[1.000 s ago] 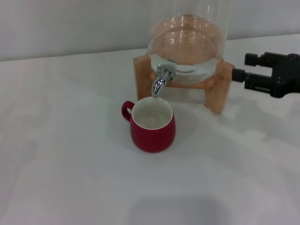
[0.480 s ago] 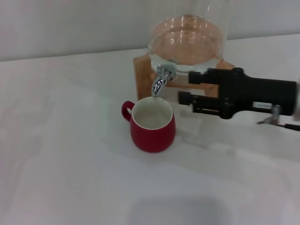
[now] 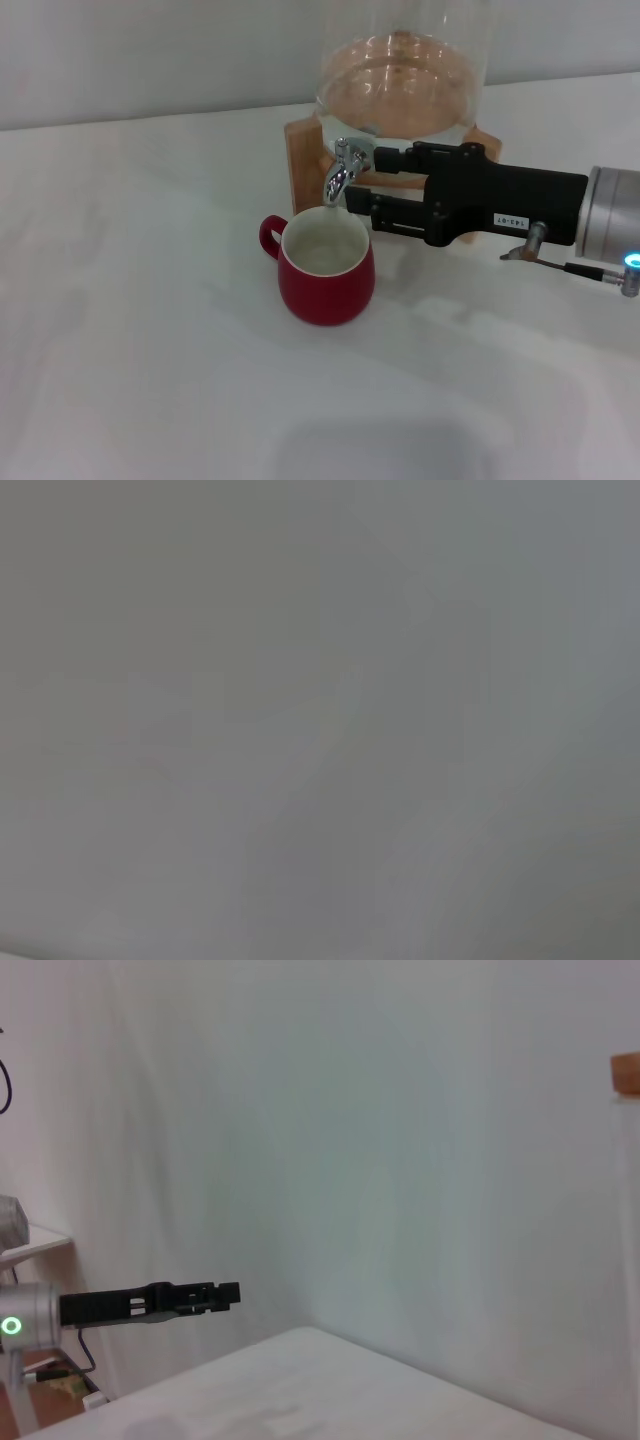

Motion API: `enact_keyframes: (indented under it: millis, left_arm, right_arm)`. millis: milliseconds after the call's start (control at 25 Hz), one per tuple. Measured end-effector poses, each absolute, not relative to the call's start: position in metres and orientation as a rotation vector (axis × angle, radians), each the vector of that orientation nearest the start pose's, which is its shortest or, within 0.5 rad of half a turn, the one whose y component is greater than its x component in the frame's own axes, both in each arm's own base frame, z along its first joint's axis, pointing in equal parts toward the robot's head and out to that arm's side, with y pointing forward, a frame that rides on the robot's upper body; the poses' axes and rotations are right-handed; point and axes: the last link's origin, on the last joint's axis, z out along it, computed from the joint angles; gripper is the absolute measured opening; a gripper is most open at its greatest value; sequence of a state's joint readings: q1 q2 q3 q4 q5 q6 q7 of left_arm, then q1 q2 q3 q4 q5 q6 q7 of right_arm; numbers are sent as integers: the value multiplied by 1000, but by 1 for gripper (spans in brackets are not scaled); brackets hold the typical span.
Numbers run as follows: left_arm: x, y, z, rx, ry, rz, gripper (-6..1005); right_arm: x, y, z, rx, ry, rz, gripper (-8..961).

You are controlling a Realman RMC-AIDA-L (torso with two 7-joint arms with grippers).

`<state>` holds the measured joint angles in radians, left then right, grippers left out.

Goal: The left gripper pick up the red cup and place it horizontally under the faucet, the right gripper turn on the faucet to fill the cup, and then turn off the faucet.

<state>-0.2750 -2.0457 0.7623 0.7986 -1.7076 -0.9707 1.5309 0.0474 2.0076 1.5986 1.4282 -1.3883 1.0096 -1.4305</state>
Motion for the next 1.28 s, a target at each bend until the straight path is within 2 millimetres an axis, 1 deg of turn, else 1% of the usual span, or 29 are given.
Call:
enact_keyframes:
  millis: [280,480,600,720,880,1280]
  left_arm:
    - [-352,349,107,-1711,-1031,-825,704]
    - [-351,353,109,-1701,-1024,-817,704]
    - [-349,358,108,-1708,-1018,-804,705]
    - [-347,360,105,-1721,-1018,-790,705]
    - [-347,360,103,-1725,-1020,-786,704]
    - [-347,359,103,-1722,-1023,-788,702]
  right_arm:
    - [180,290,23,-2514,518,855,630]
    - [173,287,13,-2555,510,869,630]
    - [171,288,7,-2562,504,862,630]
    - [174,293,1,-2550,517,844,630]
    - [177,297,1,-2529,524,832,630]
    - [177,299,-2,-2519,525,823,630]
